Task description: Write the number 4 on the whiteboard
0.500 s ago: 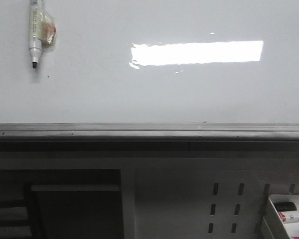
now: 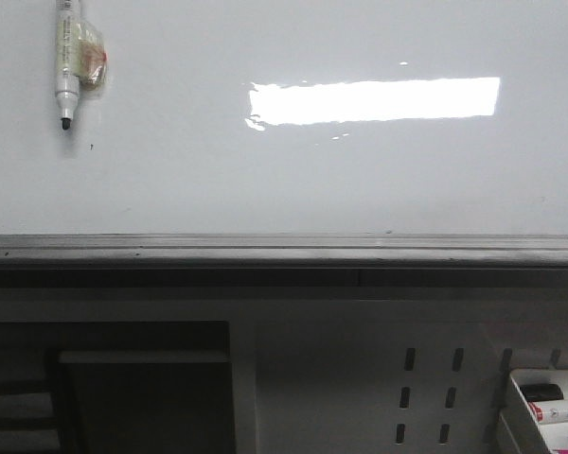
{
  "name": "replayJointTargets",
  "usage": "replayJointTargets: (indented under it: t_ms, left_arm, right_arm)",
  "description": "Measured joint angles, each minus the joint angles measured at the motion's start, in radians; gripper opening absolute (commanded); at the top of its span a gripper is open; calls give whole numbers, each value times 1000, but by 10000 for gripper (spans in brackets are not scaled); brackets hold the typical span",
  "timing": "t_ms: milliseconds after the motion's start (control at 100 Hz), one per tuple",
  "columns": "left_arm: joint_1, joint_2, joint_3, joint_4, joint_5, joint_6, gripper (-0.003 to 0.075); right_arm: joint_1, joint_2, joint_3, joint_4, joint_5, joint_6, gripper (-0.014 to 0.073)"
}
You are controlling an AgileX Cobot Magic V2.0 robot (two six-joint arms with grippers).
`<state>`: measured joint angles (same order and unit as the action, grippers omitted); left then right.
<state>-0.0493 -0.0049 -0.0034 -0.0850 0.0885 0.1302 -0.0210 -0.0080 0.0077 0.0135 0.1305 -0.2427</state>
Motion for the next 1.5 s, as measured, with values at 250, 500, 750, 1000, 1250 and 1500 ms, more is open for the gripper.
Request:
replayJointTargets:
  t_ms: [250,500,750,1000,1250,1500]
  left_arm:
    - [0,0,0,0,0,0,-20]
    - [0,0,0,0,0,0,-20]
    - [0,0,0,0,0,0,-20]
    - [0,0,0,-54,0,0,-20]
    - [0,0,0,-268,-3,0,-20]
    - [0,0,0,-539,-66,-1,-20]
  right_arm:
    - [0,0,0,0,0,0,-66]
    - [0,0,0,0,0,0,-66]
    - [0,0,0,0,0,0,-66]
    - [0,0,0,81,0,0,-66]
    - [0,0,0,232,-35,0,-66]
    - [0,0,0,458,-78,0,-66]
